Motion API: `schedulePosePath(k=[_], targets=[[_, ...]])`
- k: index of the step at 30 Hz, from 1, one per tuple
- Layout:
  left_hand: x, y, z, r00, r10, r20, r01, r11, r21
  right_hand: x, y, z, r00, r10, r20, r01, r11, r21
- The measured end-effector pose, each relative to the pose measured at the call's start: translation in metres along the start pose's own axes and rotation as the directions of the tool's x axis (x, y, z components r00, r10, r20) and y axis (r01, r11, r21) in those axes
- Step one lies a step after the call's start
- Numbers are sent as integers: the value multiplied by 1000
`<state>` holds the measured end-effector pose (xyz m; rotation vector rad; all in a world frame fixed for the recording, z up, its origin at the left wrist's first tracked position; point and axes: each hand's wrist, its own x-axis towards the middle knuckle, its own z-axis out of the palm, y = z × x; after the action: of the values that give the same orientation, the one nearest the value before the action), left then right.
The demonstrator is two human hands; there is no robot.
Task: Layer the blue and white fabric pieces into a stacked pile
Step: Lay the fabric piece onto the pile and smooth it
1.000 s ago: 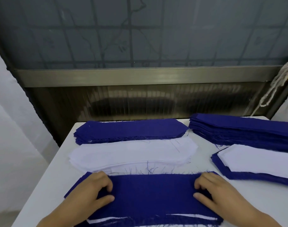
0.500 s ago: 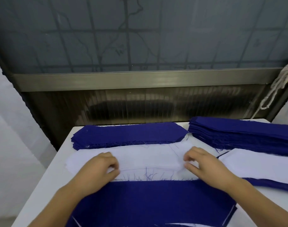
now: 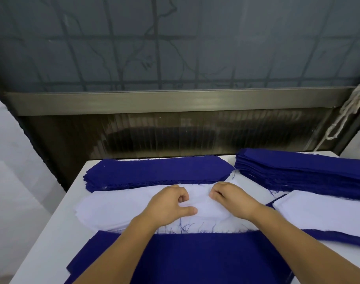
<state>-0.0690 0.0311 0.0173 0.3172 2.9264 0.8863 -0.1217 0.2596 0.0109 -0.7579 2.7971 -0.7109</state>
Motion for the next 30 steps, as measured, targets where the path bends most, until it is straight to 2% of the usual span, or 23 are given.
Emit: schedulePosePath(k=[3,6,11,14,19,25,30], targets=[[4,4,1,1000,-7,-30,9,996,88,6,-4,-2,997,81,-5,-80,997,18],[9,5,0,999,-20,-36,24,992,126,1,-5,-2,996,91,3,-90,991,98],[11,5,0,999,-11,-38,17,984,176,-4,-9,2,999,44,3,-44,995,-85],[2,-7,-7,997,-23,-68,36,980,195,-6,-8,1,1000,21,-15,-21,999,-43],[-30,-57,-39,981,-122,-151,158,953,258,-12,-4,-1,1000,3,-28,-3,1000,-4],[-69,-105,-82,930,-309,-197,356,892,280,-10,-3,-1,999,32,-11,-32,999,6],[-85,-111,-89,914,-347,-211,392,890,232,-15,-5,-5,999,47,-6,-47,999,24]])
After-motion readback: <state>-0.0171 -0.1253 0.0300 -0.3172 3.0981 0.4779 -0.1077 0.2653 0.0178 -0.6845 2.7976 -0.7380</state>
